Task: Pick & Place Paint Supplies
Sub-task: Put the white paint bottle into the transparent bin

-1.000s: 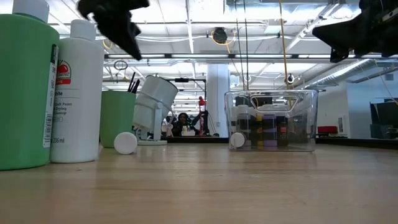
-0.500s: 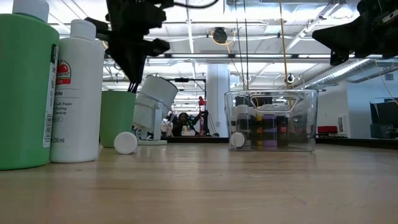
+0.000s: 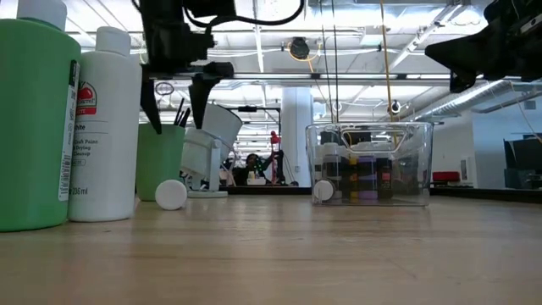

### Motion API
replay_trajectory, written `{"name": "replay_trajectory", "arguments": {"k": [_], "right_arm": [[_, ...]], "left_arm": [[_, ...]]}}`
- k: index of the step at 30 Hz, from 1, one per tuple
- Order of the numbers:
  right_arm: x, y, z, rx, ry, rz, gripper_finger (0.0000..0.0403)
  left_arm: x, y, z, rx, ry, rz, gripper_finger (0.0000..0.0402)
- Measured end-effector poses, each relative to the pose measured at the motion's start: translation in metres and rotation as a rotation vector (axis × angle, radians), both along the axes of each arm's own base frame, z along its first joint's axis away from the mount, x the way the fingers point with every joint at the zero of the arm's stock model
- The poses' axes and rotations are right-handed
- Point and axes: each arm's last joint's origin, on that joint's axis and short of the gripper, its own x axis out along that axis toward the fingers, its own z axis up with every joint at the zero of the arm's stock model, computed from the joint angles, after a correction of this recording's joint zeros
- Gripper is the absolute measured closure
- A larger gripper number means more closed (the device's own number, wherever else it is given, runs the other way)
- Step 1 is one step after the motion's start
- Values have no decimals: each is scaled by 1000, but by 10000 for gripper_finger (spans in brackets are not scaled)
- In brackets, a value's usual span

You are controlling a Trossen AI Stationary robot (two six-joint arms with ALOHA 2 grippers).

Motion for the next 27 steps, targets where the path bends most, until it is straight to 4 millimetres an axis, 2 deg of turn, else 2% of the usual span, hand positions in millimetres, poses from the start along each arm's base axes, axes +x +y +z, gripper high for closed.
{"name": "replay_trajectory", "arguments": {"k": [5, 12, 20, 27], "right_arm": [[0, 0, -2, 16, 21, 3, 403], [0, 0, -3, 14, 29, 3, 403], [0, 0, -3, 14, 29, 3, 403], [0, 0, -3, 4, 30, 1, 403]], "left_arm": [[-6, -9, -18, 40, 54, -139, 97], [-13, -25, -46, 58, 75, -304, 96], [-14, -21, -67, 22, -4, -284, 96], [-7, -11, -73, -59, -90, -271, 96]]}}
